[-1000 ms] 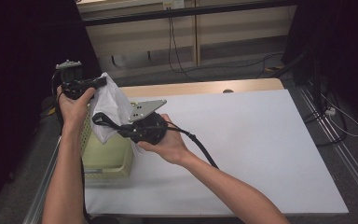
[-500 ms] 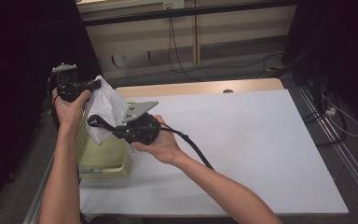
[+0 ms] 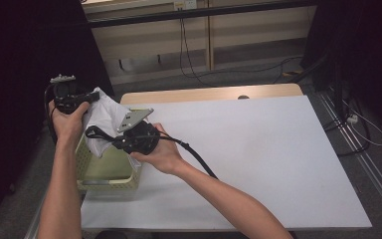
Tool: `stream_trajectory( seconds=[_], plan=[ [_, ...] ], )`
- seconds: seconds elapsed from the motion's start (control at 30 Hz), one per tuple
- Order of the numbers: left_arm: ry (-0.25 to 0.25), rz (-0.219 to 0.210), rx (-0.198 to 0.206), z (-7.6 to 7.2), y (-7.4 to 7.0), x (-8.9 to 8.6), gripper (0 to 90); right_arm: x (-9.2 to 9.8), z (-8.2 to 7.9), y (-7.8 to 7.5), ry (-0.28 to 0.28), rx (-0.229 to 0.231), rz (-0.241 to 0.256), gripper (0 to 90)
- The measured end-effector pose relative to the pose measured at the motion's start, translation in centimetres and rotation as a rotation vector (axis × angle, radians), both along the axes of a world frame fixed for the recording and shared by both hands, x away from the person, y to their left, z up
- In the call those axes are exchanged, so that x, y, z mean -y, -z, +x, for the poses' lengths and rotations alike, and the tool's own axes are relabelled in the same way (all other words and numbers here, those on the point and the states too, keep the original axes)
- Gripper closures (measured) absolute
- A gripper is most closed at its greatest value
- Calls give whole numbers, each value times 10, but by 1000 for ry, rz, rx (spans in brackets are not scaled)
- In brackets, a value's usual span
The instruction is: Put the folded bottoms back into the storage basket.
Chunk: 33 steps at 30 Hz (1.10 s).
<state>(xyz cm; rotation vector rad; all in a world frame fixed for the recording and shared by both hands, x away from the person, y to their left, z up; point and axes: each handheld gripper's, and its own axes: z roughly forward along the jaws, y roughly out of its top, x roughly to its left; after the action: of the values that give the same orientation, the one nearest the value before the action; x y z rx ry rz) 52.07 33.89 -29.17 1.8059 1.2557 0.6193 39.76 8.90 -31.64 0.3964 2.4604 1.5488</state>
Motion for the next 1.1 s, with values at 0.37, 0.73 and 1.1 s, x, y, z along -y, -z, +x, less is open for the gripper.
stream_trajectory(
  seconds=[0.37,0.73,1.1],
  plan=[
    [-34,19,-26,0,14,-15,834,-24,4,14,-5,-31,-26,806],
    [-46,26,-66,2,33,-27,832,-33,6,28,-6,-52,-45,805],
    [-49,36,-89,7,48,-29,829,-41,10,37,-6,-64,-64,804]
  ],
)
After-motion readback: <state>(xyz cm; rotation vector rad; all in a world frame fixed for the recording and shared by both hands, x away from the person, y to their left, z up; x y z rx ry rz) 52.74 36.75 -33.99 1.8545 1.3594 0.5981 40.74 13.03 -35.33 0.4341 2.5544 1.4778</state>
